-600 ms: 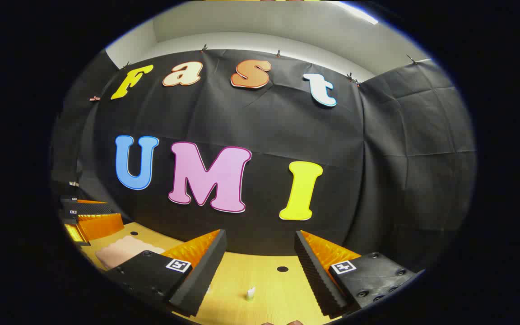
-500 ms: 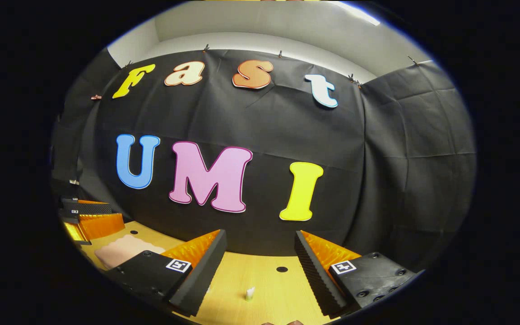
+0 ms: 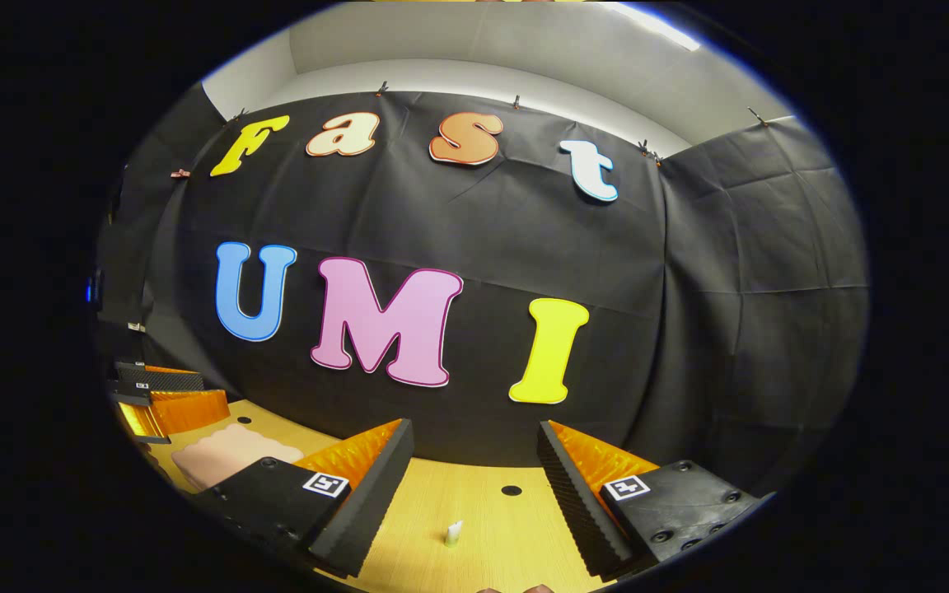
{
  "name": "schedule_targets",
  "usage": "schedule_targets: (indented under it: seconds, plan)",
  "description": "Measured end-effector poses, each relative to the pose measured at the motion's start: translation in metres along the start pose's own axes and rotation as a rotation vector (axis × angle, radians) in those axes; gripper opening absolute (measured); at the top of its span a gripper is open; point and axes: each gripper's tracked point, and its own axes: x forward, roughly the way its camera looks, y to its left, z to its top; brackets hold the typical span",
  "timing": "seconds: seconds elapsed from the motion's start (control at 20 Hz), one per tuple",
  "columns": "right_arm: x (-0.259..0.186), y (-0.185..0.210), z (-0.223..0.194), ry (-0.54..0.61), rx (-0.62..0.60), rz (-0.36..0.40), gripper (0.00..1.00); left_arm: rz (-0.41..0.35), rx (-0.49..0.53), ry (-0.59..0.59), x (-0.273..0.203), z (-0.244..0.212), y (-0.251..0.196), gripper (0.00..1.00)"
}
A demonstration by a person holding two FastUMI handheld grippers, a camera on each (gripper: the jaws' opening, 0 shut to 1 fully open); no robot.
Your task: First open the suitcase, pack the skin care products into it, and then close the suitcase.
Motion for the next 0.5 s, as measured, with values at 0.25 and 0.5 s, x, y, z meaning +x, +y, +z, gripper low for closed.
schedule_targets:
  seconds: [0.25,0.5]
  plan:
    - [-0.003,0.005,0.001,-0.003,-0.008,0.006,0.96,-0.003,0.023,0.001,-0.004,-0.002,-0.003,0.93]
    - [-0.008,0.009,0.001,0.000,-0.010,0.023,0.96,-0.035,-0.010,0.108,0.004,-0.040,-0.008,0.94]
